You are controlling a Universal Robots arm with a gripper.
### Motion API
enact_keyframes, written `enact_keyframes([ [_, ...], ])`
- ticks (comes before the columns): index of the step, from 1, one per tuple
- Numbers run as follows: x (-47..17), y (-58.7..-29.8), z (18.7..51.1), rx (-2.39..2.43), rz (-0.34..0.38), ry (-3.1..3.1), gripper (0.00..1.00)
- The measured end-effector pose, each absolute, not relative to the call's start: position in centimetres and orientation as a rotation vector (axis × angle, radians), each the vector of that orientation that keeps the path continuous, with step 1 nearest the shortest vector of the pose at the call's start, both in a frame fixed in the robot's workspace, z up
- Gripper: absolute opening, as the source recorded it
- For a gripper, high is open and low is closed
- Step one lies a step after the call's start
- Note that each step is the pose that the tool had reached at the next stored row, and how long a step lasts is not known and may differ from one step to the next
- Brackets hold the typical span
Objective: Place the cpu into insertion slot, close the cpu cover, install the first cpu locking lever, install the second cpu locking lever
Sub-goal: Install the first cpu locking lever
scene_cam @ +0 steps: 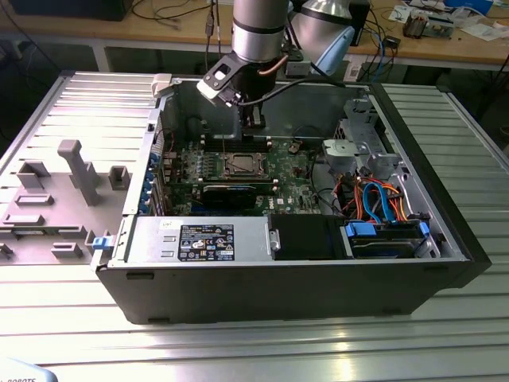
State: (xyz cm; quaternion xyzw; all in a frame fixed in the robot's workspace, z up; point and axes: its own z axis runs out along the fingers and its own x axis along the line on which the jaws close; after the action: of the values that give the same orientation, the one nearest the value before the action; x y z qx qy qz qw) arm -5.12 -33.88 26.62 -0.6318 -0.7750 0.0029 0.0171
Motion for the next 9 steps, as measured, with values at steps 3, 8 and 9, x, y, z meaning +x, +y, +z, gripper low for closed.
enact_keyframes([
  [3,-5.12,-33.88,26.61,-1.859,0.011,-2.490,0.11],
  [8,-5.12,-33.88,26.49,-1.685,0.015,-2.612,0.11],
  [9,-5.12,-33.88,26.43,-1.639,0.016,-2.641,0.11],
])
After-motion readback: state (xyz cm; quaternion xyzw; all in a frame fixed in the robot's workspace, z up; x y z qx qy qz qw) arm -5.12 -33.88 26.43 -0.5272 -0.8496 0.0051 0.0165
